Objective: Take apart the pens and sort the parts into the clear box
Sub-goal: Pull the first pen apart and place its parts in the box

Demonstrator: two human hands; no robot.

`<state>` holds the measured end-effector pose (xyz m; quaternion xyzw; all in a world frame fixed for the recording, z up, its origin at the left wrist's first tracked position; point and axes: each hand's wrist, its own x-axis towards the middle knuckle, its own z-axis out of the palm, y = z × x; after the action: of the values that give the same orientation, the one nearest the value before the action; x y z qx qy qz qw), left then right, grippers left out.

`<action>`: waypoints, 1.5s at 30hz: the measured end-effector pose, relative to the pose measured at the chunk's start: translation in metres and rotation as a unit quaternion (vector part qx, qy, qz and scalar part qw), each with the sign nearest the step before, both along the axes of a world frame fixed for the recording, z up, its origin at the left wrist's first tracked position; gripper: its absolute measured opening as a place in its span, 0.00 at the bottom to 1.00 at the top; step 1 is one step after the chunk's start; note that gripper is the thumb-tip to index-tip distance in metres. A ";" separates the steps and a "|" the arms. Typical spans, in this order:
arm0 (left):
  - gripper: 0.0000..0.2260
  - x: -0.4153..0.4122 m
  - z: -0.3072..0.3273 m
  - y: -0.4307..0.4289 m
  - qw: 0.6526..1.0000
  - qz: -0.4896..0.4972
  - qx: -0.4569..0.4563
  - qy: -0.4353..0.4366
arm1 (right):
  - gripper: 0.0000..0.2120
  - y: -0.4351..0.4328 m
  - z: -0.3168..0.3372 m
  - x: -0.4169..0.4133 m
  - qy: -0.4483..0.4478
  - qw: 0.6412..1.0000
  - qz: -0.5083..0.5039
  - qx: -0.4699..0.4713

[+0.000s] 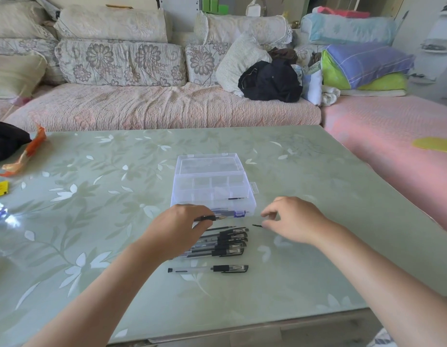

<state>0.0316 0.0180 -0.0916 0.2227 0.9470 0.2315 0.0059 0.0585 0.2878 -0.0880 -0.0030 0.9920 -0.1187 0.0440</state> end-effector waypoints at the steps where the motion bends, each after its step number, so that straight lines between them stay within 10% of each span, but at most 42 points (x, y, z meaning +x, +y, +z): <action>1: 0.07 0.000 -0.001 0.001 1.000 -0.004 0.006 -0.008 | 0.12 -0.002 -0.001 0.000 -0.001 1.000 0.006 0.000; 45: 0.06 -0.010 0.037 -0.027 0.988 -0.044 0.145 0.013 | 0.05 -0.094 0.028 -0.013 0.090 0.940 0.080 -0.319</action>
<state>0.0218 -0.0087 -0.0547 0.2660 0.8926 0.3628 -0.0287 0.0452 0.1938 -0.0598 -0.1065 0.8982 -0.4247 -0.0390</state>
